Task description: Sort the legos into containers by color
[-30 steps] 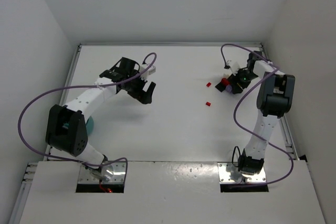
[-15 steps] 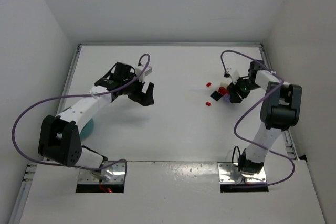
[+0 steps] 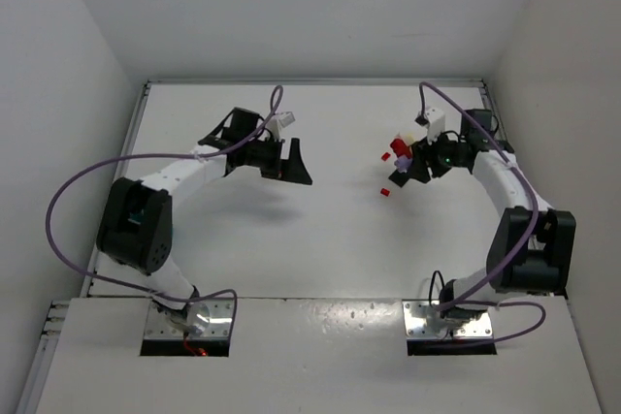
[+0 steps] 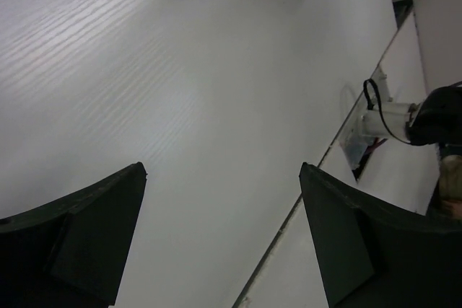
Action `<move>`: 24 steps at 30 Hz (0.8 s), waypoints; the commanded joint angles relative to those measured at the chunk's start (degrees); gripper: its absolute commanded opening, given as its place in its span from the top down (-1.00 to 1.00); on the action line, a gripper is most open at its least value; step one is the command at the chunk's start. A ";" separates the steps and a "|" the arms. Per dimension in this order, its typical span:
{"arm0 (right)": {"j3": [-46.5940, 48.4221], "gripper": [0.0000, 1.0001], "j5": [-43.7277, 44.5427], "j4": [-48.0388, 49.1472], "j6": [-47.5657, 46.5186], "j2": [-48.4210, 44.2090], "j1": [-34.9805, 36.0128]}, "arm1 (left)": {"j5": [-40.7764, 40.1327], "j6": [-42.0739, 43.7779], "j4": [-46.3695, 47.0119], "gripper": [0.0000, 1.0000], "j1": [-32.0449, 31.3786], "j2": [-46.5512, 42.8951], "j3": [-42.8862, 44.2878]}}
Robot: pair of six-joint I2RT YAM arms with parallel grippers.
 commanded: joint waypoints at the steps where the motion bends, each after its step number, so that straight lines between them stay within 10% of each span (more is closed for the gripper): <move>1: -1.67 0.95 -2.29 8.35 14.46 -4.12 2.21 | 5.33 -6.74 4.84 -0.87 -3.08 3.97 6.61; 24: -5.46 1.00 11.86 17.76 36.19 -8.61 21.19 | 2.60 -24.06 16.09 -0.55 -11.70 16.82 19.90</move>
